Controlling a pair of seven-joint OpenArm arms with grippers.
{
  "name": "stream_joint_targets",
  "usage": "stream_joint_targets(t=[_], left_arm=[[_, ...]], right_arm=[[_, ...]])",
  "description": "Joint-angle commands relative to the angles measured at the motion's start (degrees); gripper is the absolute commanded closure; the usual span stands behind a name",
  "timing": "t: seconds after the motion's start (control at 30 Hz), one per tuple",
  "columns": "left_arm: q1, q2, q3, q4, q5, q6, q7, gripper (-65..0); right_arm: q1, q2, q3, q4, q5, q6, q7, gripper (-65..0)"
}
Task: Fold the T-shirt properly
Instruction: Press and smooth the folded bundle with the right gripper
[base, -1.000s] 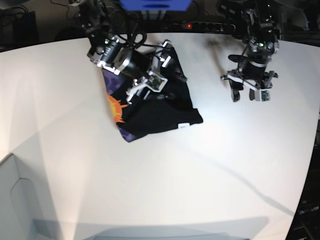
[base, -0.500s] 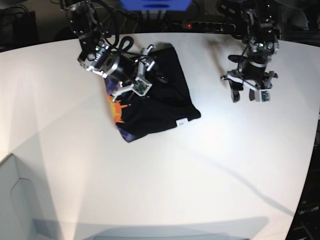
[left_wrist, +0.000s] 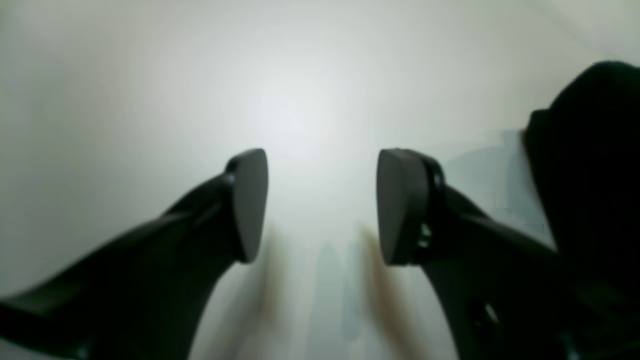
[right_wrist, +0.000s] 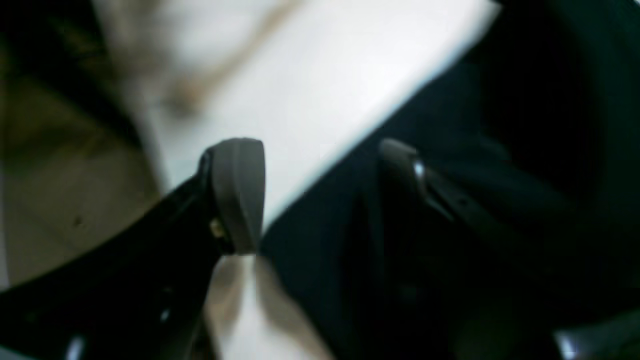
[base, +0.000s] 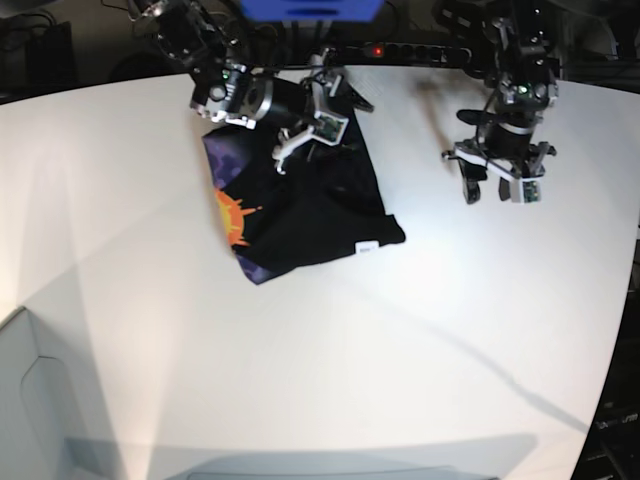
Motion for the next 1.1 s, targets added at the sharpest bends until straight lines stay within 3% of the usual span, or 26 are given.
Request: stream_joint_targets(t=[0.0, 0.13, 0.33, 0.47, 0.87, 1.07], left_arm=[[-0.12, -0.61, -0.28, 1.29, -0.19, -0.06, -1.25, -34.2], [0.06, -0.70, -0.28, 2.70, -0.19, -0.06, -1.25, -34.2], [0.32, -0.87, -0.28, 3.84, -0.19, -0.06, -1.25, -34.2], [0.41, -0.87, -0.28, 3.75, -0.19, -0.06, -1.25, -34.2], [0.41, -0.87, -0.28, 3.75, -0.19, -0.15, -1.25, -34.2], [0.41, -0.87, -0.28, 3.75, -0.19, -0.15, -1.25, -34.2]], right_arm=[[0.46, 0.31, -0.44, 2.39, 1.13, -0.23, 1.41, -36.5], [0.46, 0.93, 1.49, 6.26, 1.13, -0.23, 1.41, -36.4], [1.60, -2.59, 9.31, 6.43, 1.13, -0.23, 1.15, -36.4], [2.13, -2.41, 9.93, 3.18, 1.13, -0.23, 1.33, -36.4], [2.66, -2.32, 6.41, -3.94, 0.69, -0.23, 1.50, -36.3], [2.66, -2.32, -0.88, -6.84, -9.42, -0.23, 1.50, -36.3]])
